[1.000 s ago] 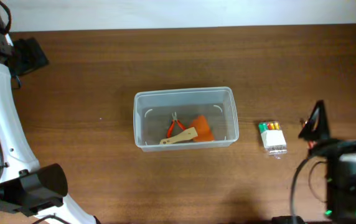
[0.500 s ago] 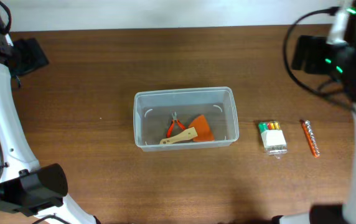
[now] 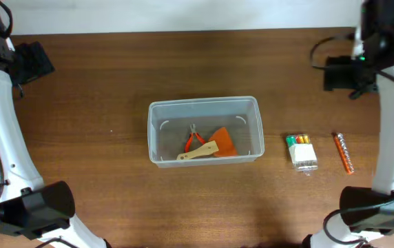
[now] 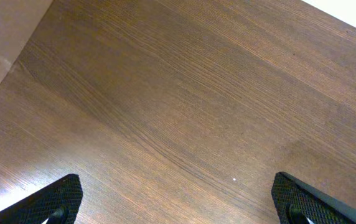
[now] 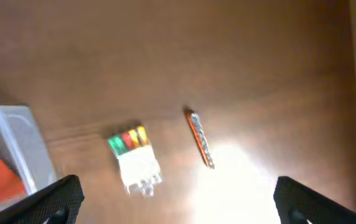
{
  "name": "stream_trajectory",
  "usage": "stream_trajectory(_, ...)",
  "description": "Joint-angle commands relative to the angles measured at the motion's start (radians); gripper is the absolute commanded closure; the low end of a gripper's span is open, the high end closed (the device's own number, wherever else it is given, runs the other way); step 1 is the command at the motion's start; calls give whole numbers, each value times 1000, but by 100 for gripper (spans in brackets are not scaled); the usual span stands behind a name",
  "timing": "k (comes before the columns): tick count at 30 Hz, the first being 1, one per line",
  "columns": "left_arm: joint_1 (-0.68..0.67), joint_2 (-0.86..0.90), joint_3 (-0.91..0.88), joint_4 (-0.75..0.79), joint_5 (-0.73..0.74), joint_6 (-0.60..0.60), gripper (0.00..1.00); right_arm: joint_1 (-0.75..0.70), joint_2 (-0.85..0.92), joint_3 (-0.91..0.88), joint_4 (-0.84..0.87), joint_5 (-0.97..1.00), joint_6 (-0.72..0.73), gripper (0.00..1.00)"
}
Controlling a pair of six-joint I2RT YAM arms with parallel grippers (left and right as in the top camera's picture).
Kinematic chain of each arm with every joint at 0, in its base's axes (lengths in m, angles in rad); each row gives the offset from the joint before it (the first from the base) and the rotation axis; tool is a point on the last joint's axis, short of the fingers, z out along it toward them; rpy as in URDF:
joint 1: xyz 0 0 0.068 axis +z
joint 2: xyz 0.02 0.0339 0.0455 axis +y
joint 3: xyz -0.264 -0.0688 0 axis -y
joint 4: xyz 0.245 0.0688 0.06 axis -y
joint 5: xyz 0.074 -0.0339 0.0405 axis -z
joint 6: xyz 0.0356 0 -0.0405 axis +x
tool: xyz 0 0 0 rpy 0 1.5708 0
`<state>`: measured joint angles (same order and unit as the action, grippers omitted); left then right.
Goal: Pack container
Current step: 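Raise the right arm and move it over the clear blister pack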
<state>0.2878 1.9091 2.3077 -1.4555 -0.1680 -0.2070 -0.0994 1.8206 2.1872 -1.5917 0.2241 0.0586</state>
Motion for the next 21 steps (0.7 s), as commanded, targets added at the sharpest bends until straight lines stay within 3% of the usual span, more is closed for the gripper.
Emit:
stream_trajectory(1,3,-6,-3,0,-1,-13,1,-73,-17,-34,-12,-94,-52,1)
stream_trajectory(8,2,-6,-3,0,-1,-13,1,-84,-58,-177,-2,-146,-119,1)
stream_trajectory(14,2,-6,-3,0,-1,-13,1,-84,-208,-338,35,-145,-111,1)
stream_trajectory(21,2,-6,-3,0,-1,-13,1,-84,-410,-692,107,-186,-104,1)
